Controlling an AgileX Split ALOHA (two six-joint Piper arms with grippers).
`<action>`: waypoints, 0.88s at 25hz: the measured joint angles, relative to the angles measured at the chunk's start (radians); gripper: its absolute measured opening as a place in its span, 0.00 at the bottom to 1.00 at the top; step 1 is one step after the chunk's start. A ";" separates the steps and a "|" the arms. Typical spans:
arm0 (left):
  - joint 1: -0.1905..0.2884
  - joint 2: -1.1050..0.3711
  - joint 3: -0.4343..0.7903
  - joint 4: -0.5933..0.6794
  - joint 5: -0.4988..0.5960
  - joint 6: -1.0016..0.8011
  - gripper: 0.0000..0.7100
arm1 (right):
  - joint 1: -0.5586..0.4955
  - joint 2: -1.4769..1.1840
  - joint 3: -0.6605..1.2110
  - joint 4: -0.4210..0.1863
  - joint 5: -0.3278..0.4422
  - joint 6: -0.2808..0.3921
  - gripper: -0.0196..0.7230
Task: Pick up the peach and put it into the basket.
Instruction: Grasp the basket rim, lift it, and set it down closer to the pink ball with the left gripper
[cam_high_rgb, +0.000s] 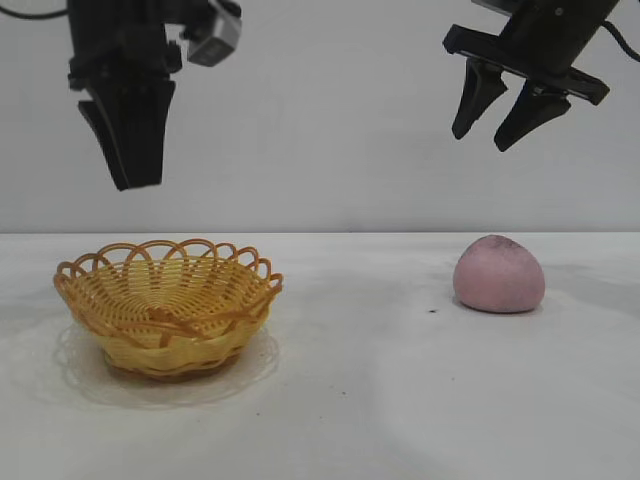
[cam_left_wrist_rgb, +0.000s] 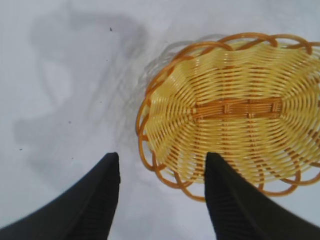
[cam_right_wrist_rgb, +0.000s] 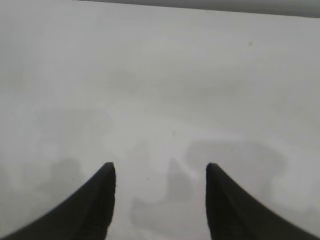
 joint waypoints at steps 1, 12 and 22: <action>0.000 0.013 0.000 -0.010 0.000 0.007 0.52 | -0.002 0.000 0.000 0.000 0.000 -0.002 0.48; 0.000 0.103 0.000 -0.016 -0.016 0.040 0.52 | -0.009 0.000 0.000 0.000 -0.004 -0.013 0.48; 0.000 0.145 0.000 -0.042 -0.080 0.087 0.09 | -0.014 0.000 0.000 0.000 -0.004 -0.020 0.48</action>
